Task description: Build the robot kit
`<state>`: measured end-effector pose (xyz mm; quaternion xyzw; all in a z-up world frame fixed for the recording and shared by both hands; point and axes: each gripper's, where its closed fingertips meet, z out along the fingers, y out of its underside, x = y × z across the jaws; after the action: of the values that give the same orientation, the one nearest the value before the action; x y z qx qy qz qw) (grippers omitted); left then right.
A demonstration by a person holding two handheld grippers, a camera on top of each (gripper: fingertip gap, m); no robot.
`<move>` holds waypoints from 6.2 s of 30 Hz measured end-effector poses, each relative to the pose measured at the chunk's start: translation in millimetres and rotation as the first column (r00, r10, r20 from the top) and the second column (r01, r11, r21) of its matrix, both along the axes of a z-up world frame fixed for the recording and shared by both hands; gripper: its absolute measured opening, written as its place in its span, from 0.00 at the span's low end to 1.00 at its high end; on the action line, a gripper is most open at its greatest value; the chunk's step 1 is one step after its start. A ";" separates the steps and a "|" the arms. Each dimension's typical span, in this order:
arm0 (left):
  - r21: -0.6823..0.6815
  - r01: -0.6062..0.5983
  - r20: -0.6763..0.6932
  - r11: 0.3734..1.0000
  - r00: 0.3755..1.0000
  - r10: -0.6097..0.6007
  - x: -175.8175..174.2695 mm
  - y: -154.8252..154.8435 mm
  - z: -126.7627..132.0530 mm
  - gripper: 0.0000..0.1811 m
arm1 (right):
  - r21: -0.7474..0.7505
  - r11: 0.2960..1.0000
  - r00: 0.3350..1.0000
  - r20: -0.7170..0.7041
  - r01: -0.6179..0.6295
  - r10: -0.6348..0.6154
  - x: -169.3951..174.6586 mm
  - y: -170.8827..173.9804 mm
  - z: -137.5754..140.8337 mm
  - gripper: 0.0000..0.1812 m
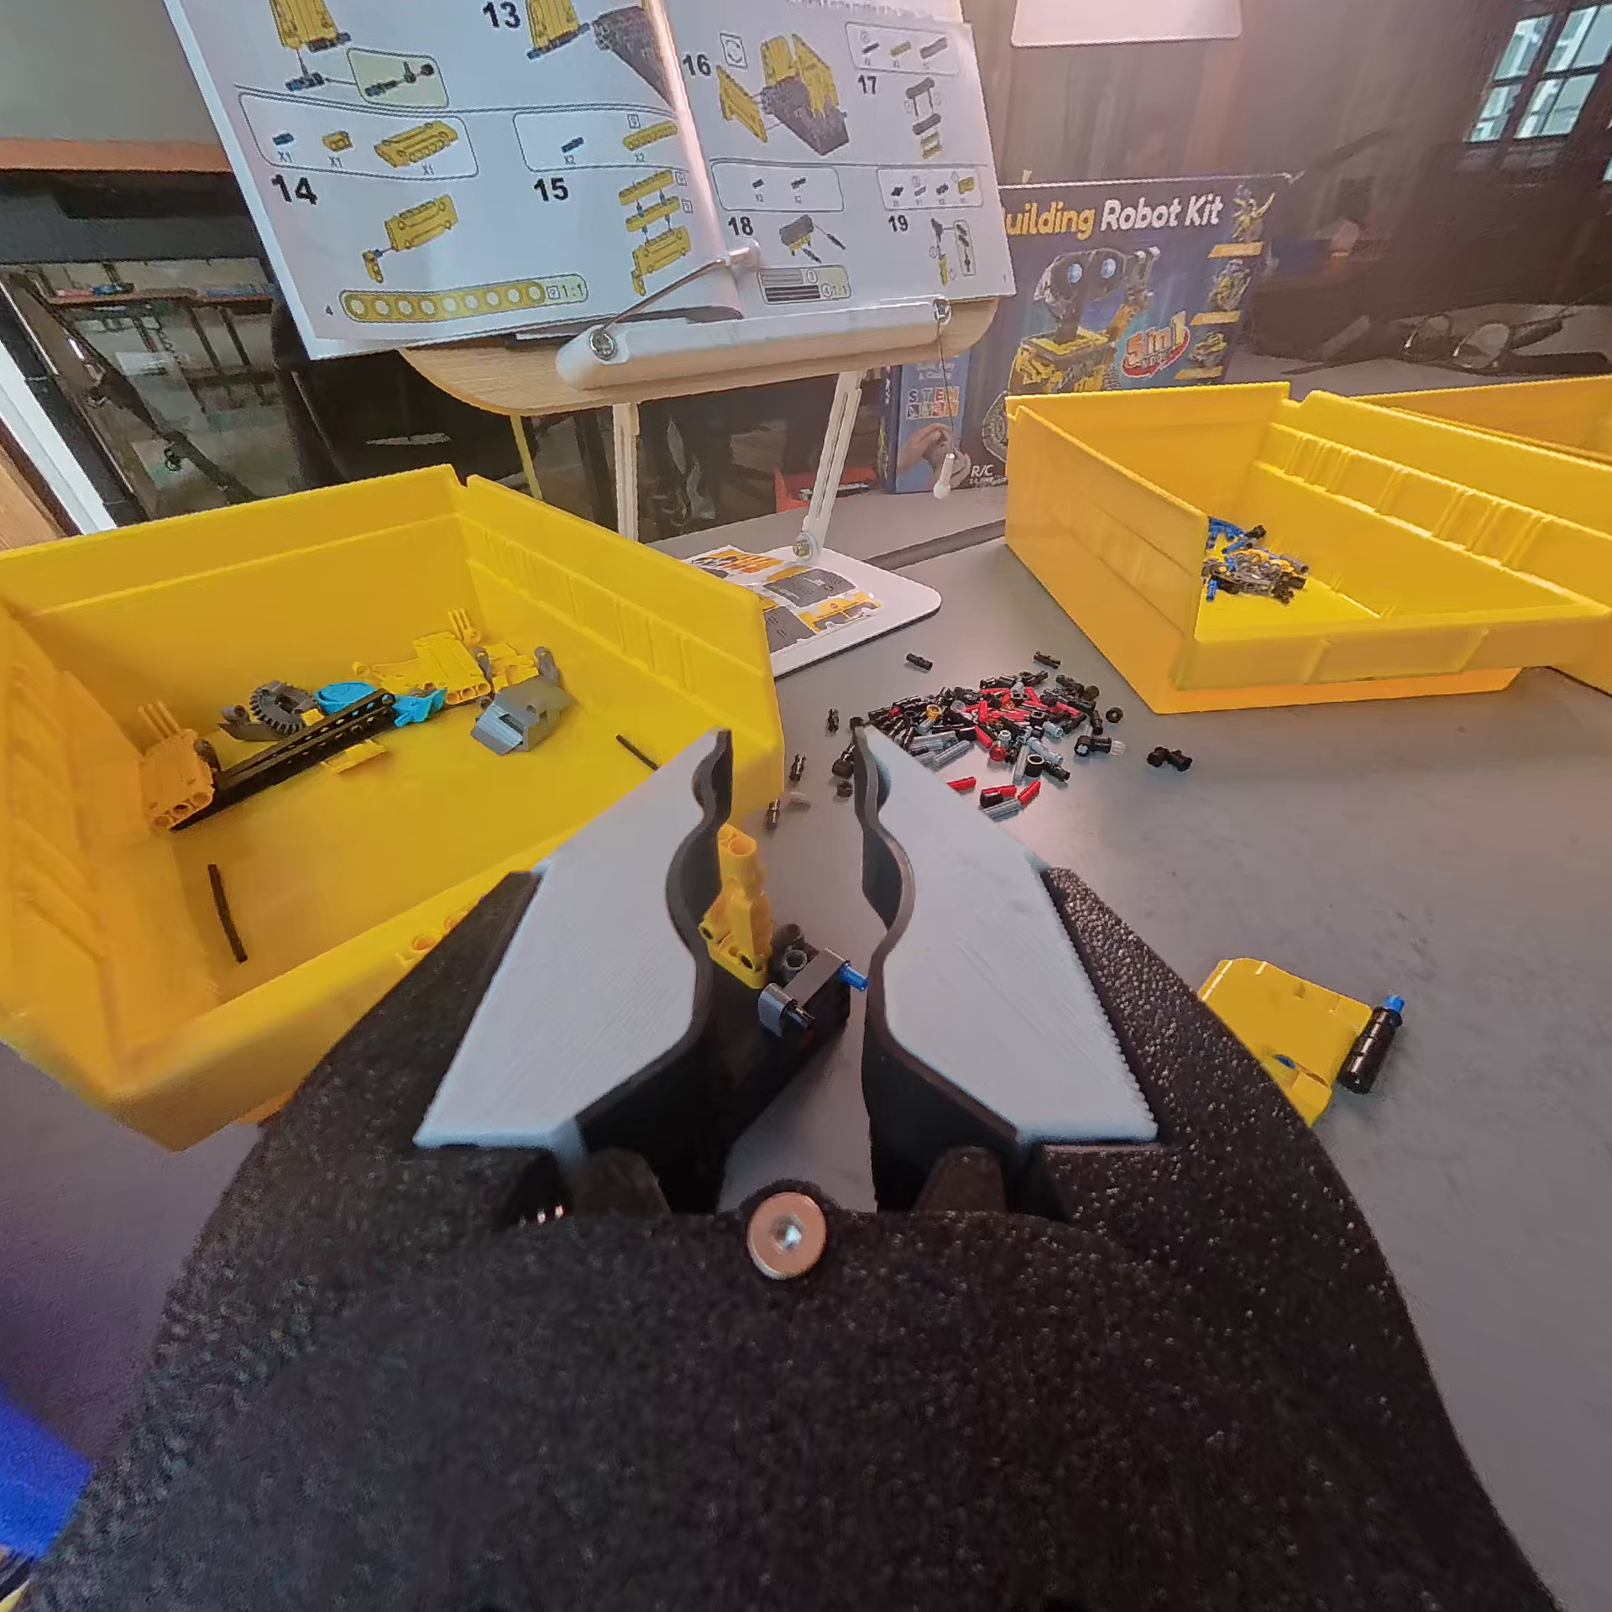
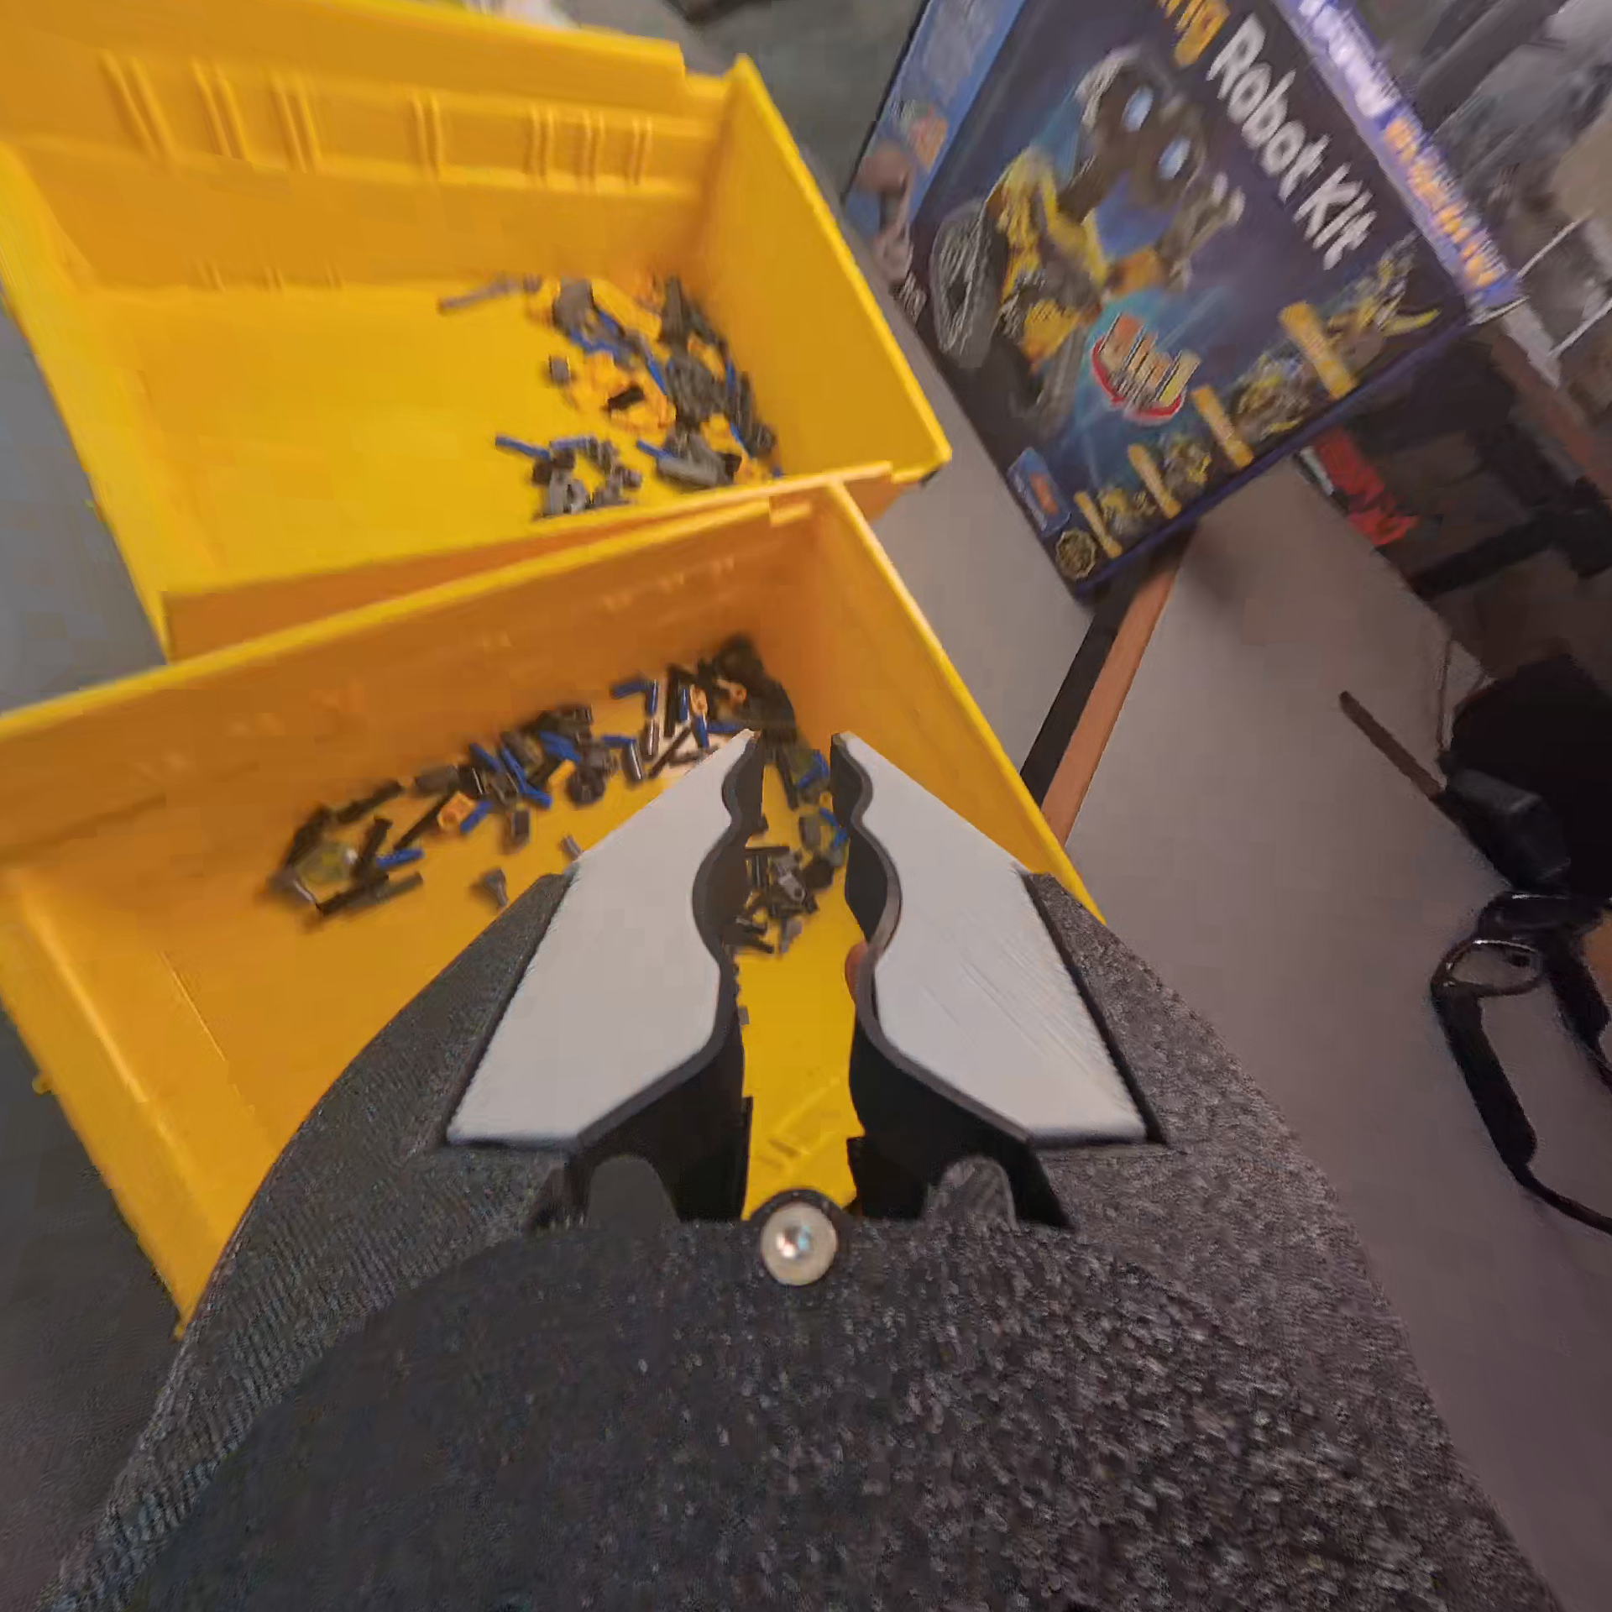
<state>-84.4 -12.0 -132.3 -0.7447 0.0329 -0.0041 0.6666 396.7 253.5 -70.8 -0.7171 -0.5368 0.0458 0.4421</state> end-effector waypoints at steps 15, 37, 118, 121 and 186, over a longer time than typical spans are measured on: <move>-0.012 -0.127 -0.157 0.992 0.980 0.123 -19.8 -10.5 -7.9 0.15 | -0.405 0.914 0.659 0.689 0.008 0.300 50.7 42.4 -147.6 0.10; -0.028 -0.059 -0.133 0.998 0.990 0.055 -12.4 -6.9 -11.7 0.13 | -0.440 0.898 0.762 0.572 -0.028 0.304 26.5 41.0 -154.9 0.07; -0.092 -0.079 -0.200 0.993 0.978 0.059 -8.9 -0.9 -24.5 0.12 | -0.429 0.826 0.787 0.332 -0.365 0.520 -40.3 -49.4 -158.8 0.03; -0.098 -0.080 -0.210 0.992 0.976 0.058 -8.3 -0.3 -25.7 0.12 | -0.430 0.814 0.807 0.265 -0.391 0.528 -53.5 -53.2 -151.9 0.04; -0.740 0.262 -0.130 0.619 0.848 -0.513 113.1 116.8 -103.4 0.06 | -0.082 0.986 0.862 -0.499 -0.148 0.088 -60.1 -137.8 -5.4 0.10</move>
<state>28.7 104.8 -235.6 -0.9034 0.3019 -0.0379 0.3021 336.7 115.7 -76.3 -0.6719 -0.4455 0.2859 0.5180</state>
